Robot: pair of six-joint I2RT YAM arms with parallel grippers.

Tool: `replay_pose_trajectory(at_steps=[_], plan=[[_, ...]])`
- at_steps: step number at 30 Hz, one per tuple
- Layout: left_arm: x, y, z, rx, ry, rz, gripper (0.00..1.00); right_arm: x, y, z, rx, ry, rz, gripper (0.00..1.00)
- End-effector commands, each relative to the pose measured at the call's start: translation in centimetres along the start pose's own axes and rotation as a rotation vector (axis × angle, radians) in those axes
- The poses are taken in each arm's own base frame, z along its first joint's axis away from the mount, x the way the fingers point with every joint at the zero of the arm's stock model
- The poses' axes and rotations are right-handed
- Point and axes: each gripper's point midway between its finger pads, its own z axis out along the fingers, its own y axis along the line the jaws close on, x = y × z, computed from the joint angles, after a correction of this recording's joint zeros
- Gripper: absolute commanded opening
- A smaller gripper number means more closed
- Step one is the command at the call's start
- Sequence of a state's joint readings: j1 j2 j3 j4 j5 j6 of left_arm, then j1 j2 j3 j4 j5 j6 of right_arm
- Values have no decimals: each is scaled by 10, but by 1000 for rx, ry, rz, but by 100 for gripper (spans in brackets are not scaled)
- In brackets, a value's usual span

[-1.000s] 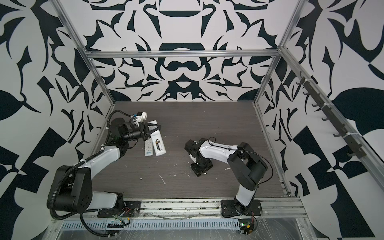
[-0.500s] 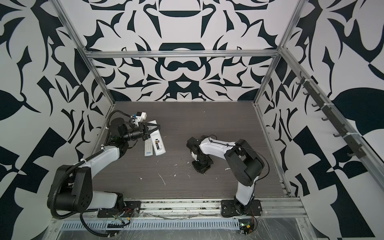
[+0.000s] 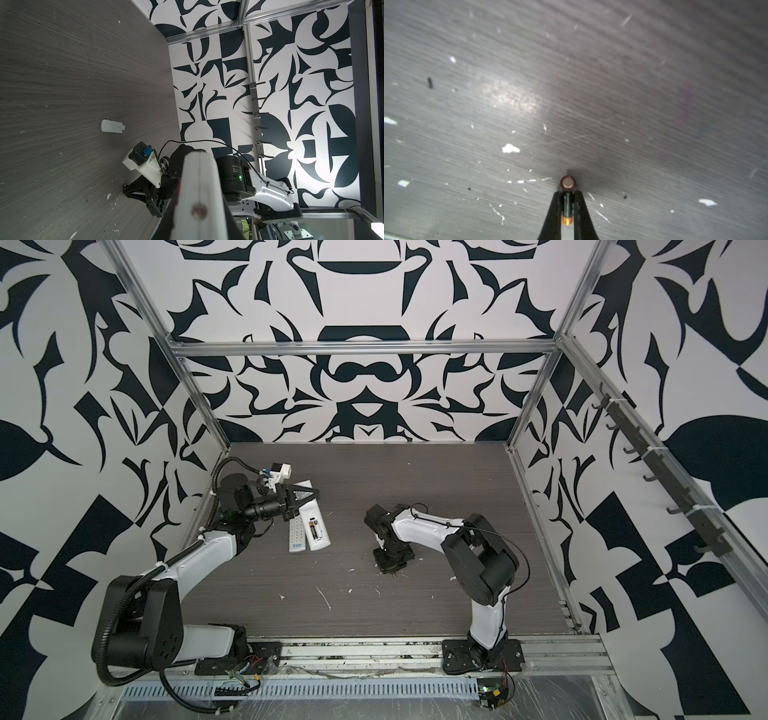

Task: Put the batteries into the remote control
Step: 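Lower the open right gripper over the second AA battery on the table, then close the right gripper on the AA battery and lift it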

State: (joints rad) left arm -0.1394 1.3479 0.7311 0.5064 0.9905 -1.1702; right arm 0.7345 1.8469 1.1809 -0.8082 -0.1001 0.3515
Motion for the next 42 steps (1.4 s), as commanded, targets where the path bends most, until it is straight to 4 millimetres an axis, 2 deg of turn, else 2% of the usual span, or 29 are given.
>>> replay_pose_trajectory(at_steps=[1, 9, 13, 19, 30, 42], plan=[[-2, -14, -4, 5, -13, 53, 0, -8, -4, -6, 42, -40, 13, 0], [-2, -13, -5, -2, -25, 54, 0, -4, -8, -11, 80, -42, 14, 18], [-1, -14, -6, -3, -29, 60, 0, 1, -8, -10, 86, -32, 21, 22], [0, -12, -7, -5, -33, 59, 0, 9, -7, -11, 102, -18, 16, 24], [0, -14, -7, -2, -34, 66, 0, 21, -10, -5, 109, -6, 34, 21], [1, -12, -7, -5, -33, 62, 0, 17, -4, -1, 106, -37, -31, 1]])
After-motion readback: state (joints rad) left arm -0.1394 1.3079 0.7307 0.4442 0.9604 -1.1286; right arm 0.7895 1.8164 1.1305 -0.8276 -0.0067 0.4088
